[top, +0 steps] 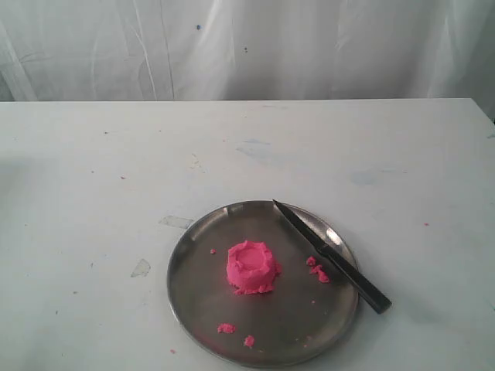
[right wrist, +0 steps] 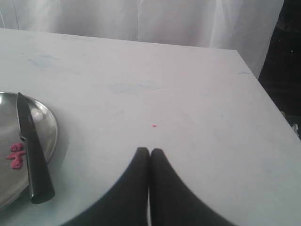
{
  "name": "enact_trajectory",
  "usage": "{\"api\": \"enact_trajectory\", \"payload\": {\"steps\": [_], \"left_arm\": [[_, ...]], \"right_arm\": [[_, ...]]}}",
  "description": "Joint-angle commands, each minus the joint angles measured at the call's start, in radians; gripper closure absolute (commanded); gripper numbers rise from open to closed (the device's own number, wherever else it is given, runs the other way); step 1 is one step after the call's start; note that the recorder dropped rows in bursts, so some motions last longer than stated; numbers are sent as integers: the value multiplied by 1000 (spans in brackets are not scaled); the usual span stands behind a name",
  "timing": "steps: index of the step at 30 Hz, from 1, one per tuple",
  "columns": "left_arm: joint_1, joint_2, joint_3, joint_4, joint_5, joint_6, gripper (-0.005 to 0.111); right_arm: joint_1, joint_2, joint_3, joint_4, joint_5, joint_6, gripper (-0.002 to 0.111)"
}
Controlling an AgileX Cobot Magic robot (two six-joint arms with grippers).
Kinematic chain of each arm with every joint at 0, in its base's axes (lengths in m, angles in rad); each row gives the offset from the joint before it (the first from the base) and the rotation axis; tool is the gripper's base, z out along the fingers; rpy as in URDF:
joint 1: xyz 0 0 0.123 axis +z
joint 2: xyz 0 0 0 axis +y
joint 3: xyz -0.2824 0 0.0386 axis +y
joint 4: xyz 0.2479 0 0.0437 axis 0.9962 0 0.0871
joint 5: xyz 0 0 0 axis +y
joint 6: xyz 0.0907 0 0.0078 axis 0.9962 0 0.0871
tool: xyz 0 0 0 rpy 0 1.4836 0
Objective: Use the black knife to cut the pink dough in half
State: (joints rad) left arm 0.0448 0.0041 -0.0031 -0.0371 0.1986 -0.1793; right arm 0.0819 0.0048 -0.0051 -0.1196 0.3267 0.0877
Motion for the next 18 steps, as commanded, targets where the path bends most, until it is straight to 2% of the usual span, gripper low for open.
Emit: {"api": "enact_trajectory", "payload": {"steps": [1,8,13,18], "left_arm": [[2,-4,3,-6,4,1,107],[2,-4,3,-6,4,1,107],[2,-4,3,-6,4,1,107],[2,-4,3,-6,6,1,107]], "right_arm": [[6,-5,5,-7,-7,3,108],[6,-5,5,16,-71,21,108],[6,-5,5,225,-368,204,108],[7,-5,5,281,-607,488,108]]}}
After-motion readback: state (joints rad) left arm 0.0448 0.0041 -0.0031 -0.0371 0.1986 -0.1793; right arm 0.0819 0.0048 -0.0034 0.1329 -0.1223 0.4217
